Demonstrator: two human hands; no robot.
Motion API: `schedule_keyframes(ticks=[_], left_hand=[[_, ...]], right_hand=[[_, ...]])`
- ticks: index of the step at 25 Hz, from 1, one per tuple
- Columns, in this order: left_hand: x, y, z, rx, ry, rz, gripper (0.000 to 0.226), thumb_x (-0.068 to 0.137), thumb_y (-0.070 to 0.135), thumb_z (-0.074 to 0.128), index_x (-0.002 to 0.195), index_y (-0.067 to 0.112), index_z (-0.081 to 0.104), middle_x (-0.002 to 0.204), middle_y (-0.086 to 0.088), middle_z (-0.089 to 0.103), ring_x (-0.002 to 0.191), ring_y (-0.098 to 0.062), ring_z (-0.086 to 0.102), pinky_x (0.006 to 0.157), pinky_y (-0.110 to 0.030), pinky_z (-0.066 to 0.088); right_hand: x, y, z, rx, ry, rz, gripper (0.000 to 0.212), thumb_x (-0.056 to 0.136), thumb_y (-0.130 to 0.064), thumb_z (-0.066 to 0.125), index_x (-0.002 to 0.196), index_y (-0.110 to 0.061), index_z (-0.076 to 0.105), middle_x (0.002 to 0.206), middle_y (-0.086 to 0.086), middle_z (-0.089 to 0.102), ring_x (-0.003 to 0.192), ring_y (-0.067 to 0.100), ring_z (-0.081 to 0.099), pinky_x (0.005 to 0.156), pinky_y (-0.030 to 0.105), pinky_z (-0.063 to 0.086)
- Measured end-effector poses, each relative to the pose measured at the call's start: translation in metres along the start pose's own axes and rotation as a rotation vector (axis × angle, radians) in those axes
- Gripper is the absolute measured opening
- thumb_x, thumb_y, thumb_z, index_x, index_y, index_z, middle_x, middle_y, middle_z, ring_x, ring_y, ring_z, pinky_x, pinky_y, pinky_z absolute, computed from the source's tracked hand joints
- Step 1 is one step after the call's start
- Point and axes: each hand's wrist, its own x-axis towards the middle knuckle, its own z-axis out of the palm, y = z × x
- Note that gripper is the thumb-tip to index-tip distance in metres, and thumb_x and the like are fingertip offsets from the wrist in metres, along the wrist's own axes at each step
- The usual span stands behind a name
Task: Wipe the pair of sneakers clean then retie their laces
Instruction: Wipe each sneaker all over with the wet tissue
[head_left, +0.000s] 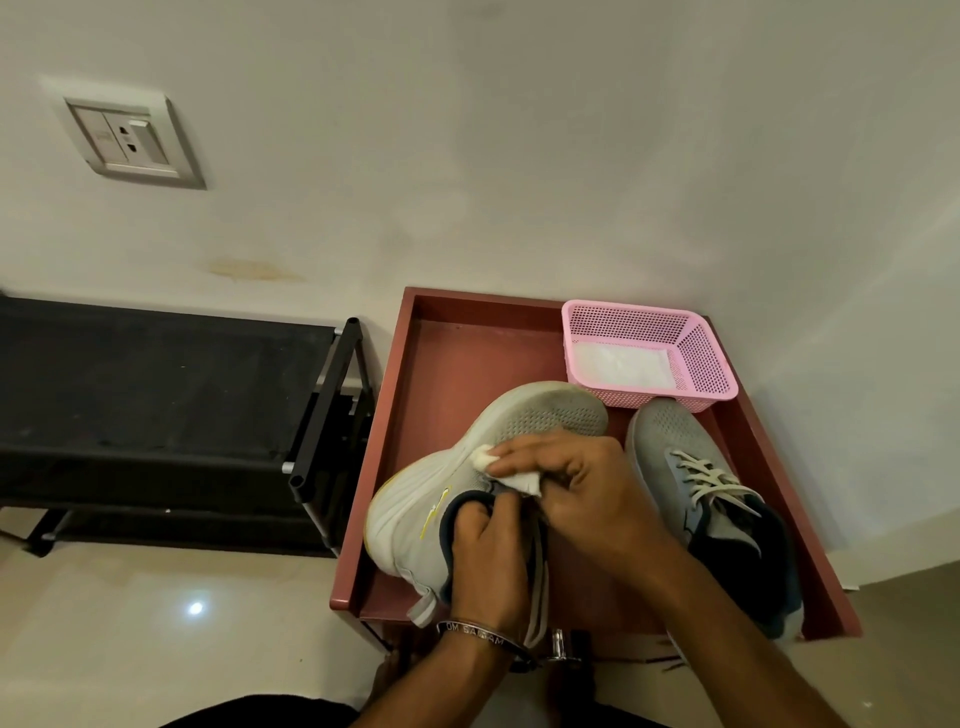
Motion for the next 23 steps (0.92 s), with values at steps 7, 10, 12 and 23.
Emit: schedule_keyframes(ticks=[7, 10, 12, 23], left_hand=[[0.008, 0.005, -0.003, -0.161, -0.078, -0.005, 0.035, 0.095, 0.041, 0.049, 0.107, 0.019, 0.073, 0.110, -0.002, 0.073, 0.112, -0.018, 0.064, 0.106, -0.046, 0.044], [0.010, 0.005, -0.003, -0.284, -0.127, -0.066, 0.042, 0.087, 0.046, 0.048, 0.107, 0.020, 0.075, 0.114, -0.007, 0.073, 0.116, -0.023, 0.064, 0.109, -0.049, 0.042], [0.009, 0.007, -0.002, -0.346, -0.138, -0.105, 0.048, 0.087, 0.046, 0.049, 0.117, 0.015, 0.070, 0.117, -0.009, 0.072, 0.117, -0.025, 0.063, 0.110, -0.050, 0.041], [-0.002, 0.026, 0.003, -0.588, -0.306, -0.274, 0.051, 0.099, 0.033, 0.030, 0.116, 0.001, 0.067, 0.115, -0.020, 0.070, 0.104, -0.028, 0.069, 0.094, -0.036, 0.052]], right_hand=[[-0.007, 0.000, -0.001, -0.073, 0.128, -0.023, 0.042, 0.075, 0.016, 0.067, 0.087, -0.022, 0.079, 0.098, -0.014, 0.074, 0.098, 0.001, 0.068, 0.091, 0.024, 0.054], [-0.007, 0.003, -0.005, -0.131, 0.130, -0.106, 0.038, 0.072, 0.018, 0.069, 0.087, -0.016, 0.079, 0.096, -0.012, 0.074, 0.096, 0.000, 0.068, 0.089, 0.021, 0.052], [-0.002, 0.014, -0.016, -0.180, 0.262, 0.009, 0.042, 0.073, 0.017, 0.068, 0.088, -0.021, 0.079, 0.097, -0.014, 0.073, 0.097, -0.001, 0.067, 0.088, 0.029, 0.056], [-0.004, 0.006, -0.015, -0.204, 0.330, -0.010, 0.042, 0.070, 0.020, 0.067, 0.083, -0.019, 0.078, 0.093, -0.009, 0.074, 0.095, 0.001, 0.067, 0.086, 0.030, 0.057]])
